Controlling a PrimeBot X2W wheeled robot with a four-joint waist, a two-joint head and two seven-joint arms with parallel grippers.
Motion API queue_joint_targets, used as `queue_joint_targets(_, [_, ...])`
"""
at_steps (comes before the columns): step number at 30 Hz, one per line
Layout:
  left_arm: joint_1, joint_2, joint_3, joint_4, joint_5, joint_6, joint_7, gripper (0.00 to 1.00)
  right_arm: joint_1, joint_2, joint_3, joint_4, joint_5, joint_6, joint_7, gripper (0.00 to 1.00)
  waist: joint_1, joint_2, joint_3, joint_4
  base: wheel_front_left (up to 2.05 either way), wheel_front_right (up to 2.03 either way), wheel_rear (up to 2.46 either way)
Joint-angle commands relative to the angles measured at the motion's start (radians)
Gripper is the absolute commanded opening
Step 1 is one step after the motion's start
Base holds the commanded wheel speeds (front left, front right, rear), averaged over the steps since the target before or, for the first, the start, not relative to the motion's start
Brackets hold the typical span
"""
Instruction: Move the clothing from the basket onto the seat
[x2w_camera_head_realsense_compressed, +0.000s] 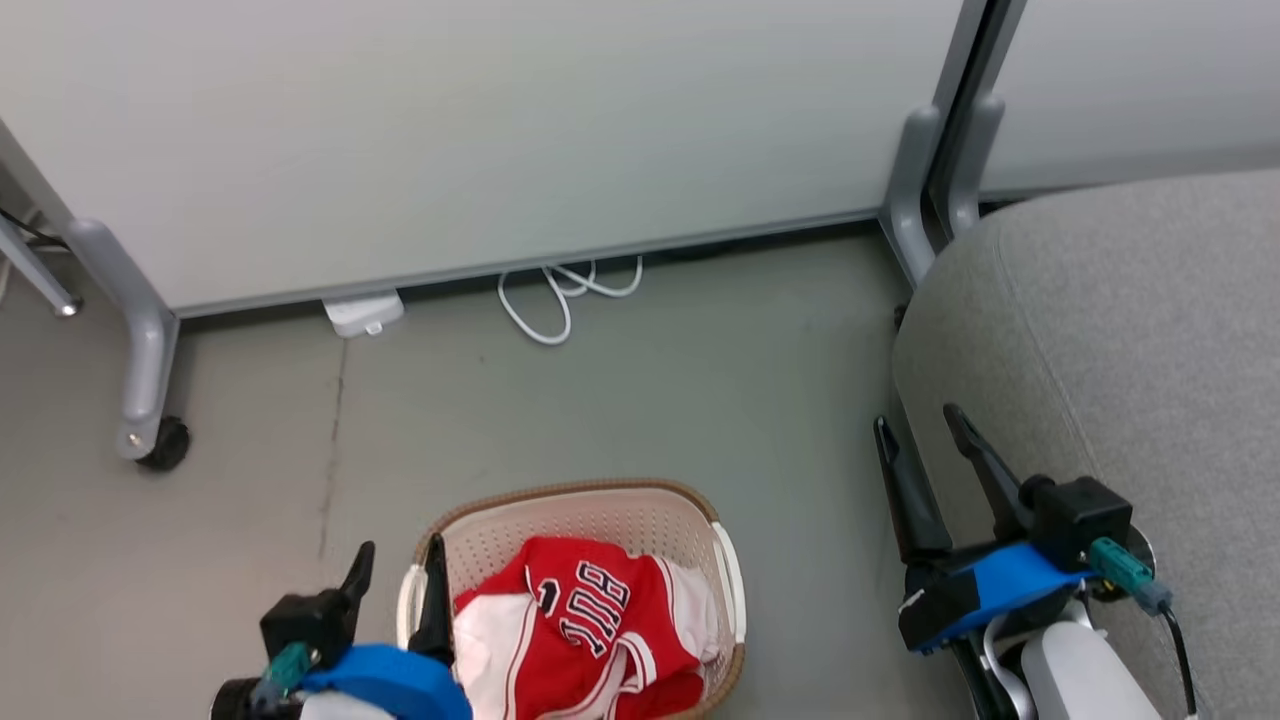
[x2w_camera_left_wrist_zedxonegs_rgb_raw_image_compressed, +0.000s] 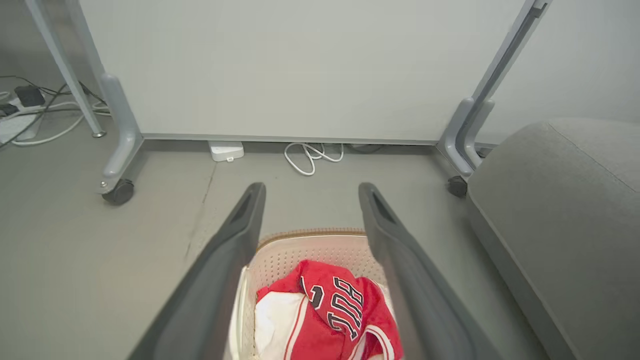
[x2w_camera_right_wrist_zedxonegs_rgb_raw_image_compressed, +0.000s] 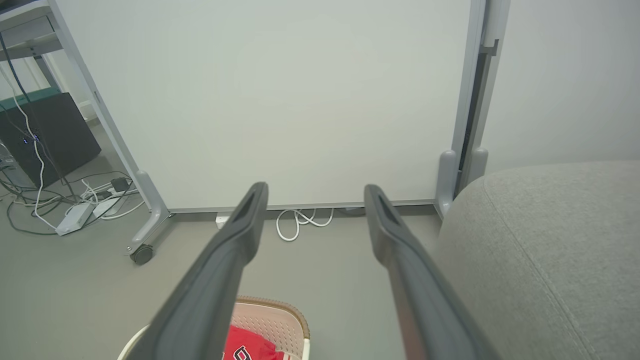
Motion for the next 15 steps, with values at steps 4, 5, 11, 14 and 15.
queue_joint_targets(4, [-0.112, 0.001, -0.024, 0.125, -0.07, -0.026, 0.081, 1.0, -0.061, -0.005, 0.016, -0.037, 0.01, 0.0, -0.004, 1.0, 0.0, 0.0, 0.152, -0.05, 0.0, 0.0, 0.0])
queue_joint_targets(5, [-0.138, 0.001, -0.029, 0.157, -0.084, -0.032, 0.105, 1.0, -0.072, -0.005, 0.022, -0.048, 0.009, 0.0, -0.004, 1.0, 0.0, 0.0, 0.187, -0.06, 0.0, 0.0, 0.0])
queue_joint_targets(11, [-0.305, 0.002, -0.052, 0.32, -0.138, -0.05, 0.21, 1.0, -0.153, -0.004, 0.047, -0.109, -0.001, 0.0, 0.001, 1.0, 0.0, 0.0, 0.406, -0.122, 0.0, 0.0, 0.0])
queue_joint_targets(14, [-0.378, 0.01, -0.057, 0.387, -0.142, -0.055, 0.232, 1.0, -0.19, -0.004, 0.058, -0.135, 0.0, 0.0, 0.0, 1.0, 0.0, 0.0, 0.496, -0.157, 0.0, 0.0, 0.0])
queue_joint_targets(15, [-0.401, 0.014, -0.062, 0.41, -0.14, -0.056, 0.24, 1.0, -0.199, -0.004, 0.061, -0.142, 0.004, 0.0, -0.001, 1.0, 0.0, 0.0, 0.523, -0.169, 0.0, 0.0, 0.0])
